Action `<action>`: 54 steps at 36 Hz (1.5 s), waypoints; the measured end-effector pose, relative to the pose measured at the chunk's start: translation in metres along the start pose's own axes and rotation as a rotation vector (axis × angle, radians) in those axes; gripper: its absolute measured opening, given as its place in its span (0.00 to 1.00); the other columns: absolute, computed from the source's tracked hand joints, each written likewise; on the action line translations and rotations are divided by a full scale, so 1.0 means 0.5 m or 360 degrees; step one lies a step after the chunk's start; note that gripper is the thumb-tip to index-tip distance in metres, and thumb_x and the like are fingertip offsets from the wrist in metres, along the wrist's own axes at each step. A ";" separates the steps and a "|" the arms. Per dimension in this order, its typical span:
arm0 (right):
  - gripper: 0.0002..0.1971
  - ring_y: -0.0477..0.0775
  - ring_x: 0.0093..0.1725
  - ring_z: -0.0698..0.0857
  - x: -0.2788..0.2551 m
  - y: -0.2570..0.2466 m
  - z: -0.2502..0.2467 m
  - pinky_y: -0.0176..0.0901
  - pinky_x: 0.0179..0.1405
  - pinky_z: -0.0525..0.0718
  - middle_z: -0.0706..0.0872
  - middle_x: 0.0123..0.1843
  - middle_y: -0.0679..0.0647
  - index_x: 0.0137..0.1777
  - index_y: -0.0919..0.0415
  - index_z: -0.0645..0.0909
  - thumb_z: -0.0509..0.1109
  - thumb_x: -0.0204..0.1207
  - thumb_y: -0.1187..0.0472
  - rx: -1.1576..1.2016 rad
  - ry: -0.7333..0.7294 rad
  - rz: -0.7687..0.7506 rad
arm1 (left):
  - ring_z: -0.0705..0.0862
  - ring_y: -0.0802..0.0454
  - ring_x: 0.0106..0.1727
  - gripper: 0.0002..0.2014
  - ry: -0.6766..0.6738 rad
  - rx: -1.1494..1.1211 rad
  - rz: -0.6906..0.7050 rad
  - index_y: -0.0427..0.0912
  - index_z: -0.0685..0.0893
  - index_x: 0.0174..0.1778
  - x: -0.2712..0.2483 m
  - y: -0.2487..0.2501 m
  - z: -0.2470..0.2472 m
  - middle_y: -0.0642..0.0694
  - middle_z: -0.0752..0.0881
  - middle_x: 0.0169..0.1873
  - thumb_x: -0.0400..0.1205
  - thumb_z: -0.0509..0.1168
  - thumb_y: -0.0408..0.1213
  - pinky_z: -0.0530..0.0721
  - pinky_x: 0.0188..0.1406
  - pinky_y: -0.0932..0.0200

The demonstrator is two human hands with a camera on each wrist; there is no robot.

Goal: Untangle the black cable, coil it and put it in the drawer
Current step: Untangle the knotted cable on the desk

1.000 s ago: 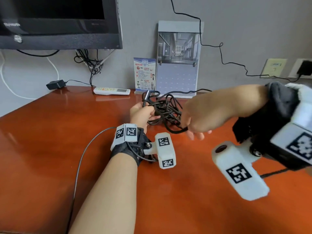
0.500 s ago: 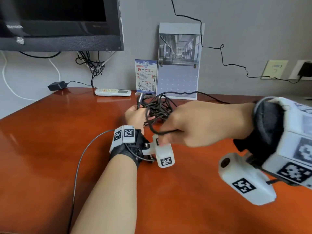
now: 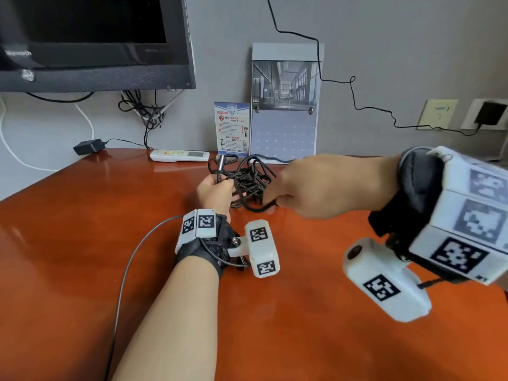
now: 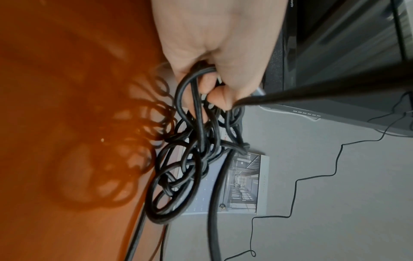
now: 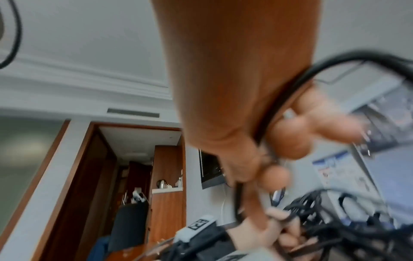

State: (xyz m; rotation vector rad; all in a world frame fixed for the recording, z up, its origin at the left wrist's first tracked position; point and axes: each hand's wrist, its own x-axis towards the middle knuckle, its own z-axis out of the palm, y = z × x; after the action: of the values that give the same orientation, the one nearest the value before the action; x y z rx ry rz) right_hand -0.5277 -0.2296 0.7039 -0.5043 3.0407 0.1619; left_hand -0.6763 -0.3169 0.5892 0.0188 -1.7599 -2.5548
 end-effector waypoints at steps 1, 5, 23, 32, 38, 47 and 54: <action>0.15 0.41 0.39 0.74 -0.009 0.001 -0.010 0.19 0.37 0.68 0.81 0.42 0.33 0.55 0.46 0.84 0.56 0.81 0.62 -0.0062 -0.0045 -0.0035 | 0.80 0.51 0.29 0.15 0.0007 -0.0002 -0.0009 0.40 0.73 0.31 0.000 0.001 0.000 0.42 0.78 0.29 0.78 0.58 0.16 0.86 0.24 0.61; 0.25 0.44 0.40 0.77 -0.046 0.012 -0.030 0.23 0.37 0.68 0.83 0.37 0.37 0.39 0.49 0.87 0.53 0.75 0.75 -0.0103 -0.0254 0.0169 | 0.80 0.57 0.22 0.16 0.0043 -0.0048 0.0014 0.39 0.72 0.31 0.000 0.000 -0.004 0.43 0.76 0.27 0.78 0.56 0.15 0.86 0.23 0.64; 0.17 0.48 0.24 0.75 0.142 0.012 0.068 0.31 0.16 0.71 0.76 0.15 0.47 0.28 0.61 0.73 0.59 0.80 0.60 0.0504 0.0017 0.0557 | 0.75 0.50 0.30 0.13 0.0157 0.0274 0.0197 0.45 0.77 0.29 0.001 -0.020 0.026 0.48 0.79 0.27 0.71 0.63 0.21 0.76 0.38 0.57; 0.10 0.45 0.25 0.81 0.165 0.036 0.113 0.39 0.29 0.85 0.86 0.30 0.50 0.37 0.63 0.82 0.65 0.78 0.61 0.1074 0.0126 0.0592 | 0.78 0.47 0.33 0.11 0.0119 0.0328 0.0182 0.46 0.78 0.33 -0.004 -0.020 0.036 0.48 0.81 0.29 0.74 0.63 0.24 0.80 0.40 0.53; 0.13 0.51 0.28 0.82 0.151 0.042 0.105 0.42 0.39 0.87 0.85 0.27 0.52 0.27 0.63 0.82 0.65 0.73 0.63 0.0757 0.0136 0.0555 | 0.79 0.50 0.32 0.07 0.0117 0.0291 0.0183 0.38 0.79 0.42 -0.010 -0.015 0.035 0.48 0.79 0.29 0.76 0.62 0.22 0.79 0.31 0.63; 0.16 0.43 0.22 0.72 0.078 0.063 0.083 0.35 0.21 0.67 0.75 0.22 0.46 0.23 0.55 0.75 0.69 0.72 0.54 -0.0228 -0.0198 0.0070 | 0.78 0.54 0.30 0.13 0.0141 0.0086 0.0067 0.38 0.73 0.33 -0.008 -0.017 0.028 0.44 0.77 0.34 0.76 0.57 0.16 0.82 0.21 0.69; 0.13 0.57 0.44 0.84 0.036 0.102 0.097 0.41 0.39 0.79 0.88 0.44 0.54 0.48 0.62 0.85 0.67 0.74 0.52 -0.0711 -0.0493 0.0070 | 0.78 0.51 0.32 0.13 0.0187 0.0038 0.0068 0.38 0.72 0.32 0.006 -0.019 0.017 0.43 0.76 0.34 0.75 0.57 0.15 0.85 0.23 0.67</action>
State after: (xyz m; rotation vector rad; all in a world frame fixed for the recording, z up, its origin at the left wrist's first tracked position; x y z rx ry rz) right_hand -0.5596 -0.1818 0.6591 -0.3866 2.7047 0.8473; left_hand -0.6800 -0.3057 0.5835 0.1278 -1.7286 -2.4490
